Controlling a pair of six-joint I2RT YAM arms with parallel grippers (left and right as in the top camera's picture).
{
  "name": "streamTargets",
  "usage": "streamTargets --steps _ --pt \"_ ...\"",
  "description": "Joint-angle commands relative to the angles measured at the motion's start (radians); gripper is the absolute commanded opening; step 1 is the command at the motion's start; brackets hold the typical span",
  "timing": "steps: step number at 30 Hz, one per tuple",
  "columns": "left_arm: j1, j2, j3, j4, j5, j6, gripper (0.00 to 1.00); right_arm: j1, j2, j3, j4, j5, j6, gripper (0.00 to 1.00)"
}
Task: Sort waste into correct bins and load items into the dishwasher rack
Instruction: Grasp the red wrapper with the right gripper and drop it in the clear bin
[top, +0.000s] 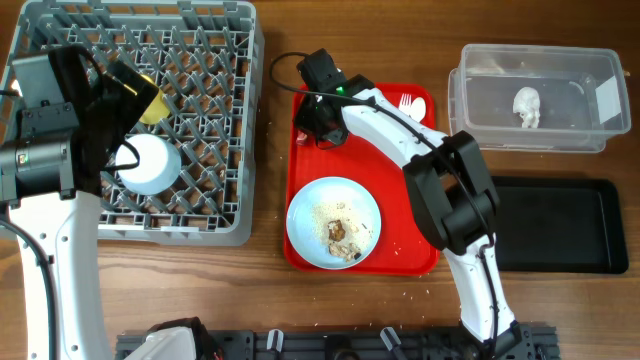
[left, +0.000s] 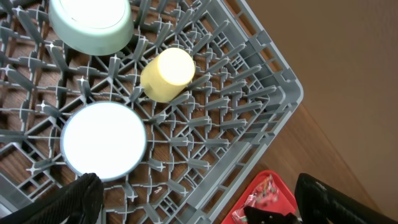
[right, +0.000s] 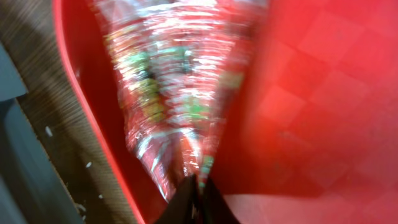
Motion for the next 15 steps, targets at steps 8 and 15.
streamTargets --steps 8,15 --pt "0.005 -0.004 0.003 0.002 -0.013 -0.009 1.0 -0.492 -0.443 0.04 -0.195 0.151 -0.087 0.04" --pt "0.005 -0.004 0.003 0.002 -0.013 -0.009 1.0 -0.819 -0.427 -0.01 -0.325 0.163 -0.164 1.0"
